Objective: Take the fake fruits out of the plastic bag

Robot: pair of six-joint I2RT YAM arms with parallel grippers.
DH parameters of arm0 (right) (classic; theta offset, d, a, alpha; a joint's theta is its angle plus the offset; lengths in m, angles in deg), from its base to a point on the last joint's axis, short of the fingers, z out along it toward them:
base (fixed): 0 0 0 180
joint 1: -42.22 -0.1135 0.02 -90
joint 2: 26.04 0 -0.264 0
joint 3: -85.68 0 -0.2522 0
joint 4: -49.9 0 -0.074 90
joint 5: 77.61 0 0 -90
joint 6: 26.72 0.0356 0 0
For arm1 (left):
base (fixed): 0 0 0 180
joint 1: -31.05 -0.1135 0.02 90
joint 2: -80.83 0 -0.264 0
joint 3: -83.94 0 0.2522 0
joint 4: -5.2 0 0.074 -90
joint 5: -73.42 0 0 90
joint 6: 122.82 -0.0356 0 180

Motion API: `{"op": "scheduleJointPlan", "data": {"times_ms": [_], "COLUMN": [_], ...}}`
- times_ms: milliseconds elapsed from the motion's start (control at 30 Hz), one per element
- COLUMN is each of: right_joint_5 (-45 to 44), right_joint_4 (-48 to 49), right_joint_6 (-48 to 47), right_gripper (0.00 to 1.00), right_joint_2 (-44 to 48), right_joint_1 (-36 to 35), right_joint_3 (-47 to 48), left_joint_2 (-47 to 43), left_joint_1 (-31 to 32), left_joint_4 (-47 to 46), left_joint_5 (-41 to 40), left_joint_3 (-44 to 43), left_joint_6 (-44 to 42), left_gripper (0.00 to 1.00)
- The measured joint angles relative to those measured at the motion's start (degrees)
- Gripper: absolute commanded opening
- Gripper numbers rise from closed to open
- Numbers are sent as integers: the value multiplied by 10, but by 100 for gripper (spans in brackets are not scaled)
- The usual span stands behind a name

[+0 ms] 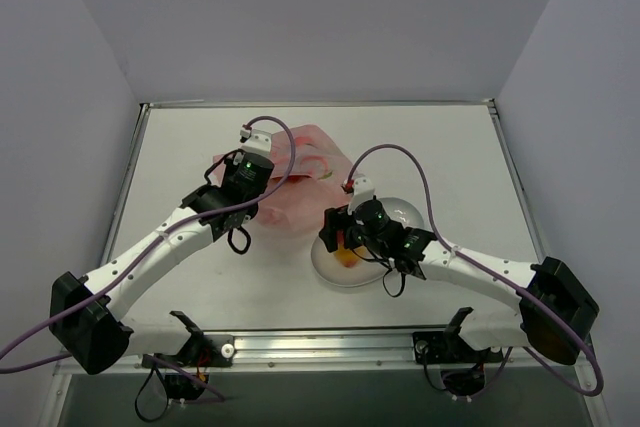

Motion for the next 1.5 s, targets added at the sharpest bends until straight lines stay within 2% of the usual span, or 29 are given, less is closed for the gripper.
{"op": "scheduleJointPlan", "data": {"times_ms": [400,667,1033,1167,1200,1300,1400,1500], "right_joint_5": [-14,-16,-25,-31,-32,-35,-37,-37], "right_joint_4": [21,41,18,9,6,-4,-16,-28], "right_joint_6": [-10,-17,-30,-30,-30,-30,-30,-30], "right_gripper": [48,49,52,66,77,89,98,100], "right_joint_2": [-8,-58,-125,-119,-116,-99,-80,-63], "right_joint_1": [0,-7,-21,-23,-23,-25,-27,-27], "right_joint_3": [-8,13,25,24,23,16,13,13], "left_joint_2": [0,0,0,0,0,0,0,-1], "left_joint_1": [0,0,0,0,0,0,0,0], "left_joint_4": [0,0,0,0,0,0,0,0], "left_joint_5": [16,19,22,23,23,22,22,23], "left_joint_3": [0,0,0,0,0,0,0,0], "left_joint_6": [0,0,0,0,0,0,0,0], "left_gripper": [2,2,2,2,3,4,4,2]}}
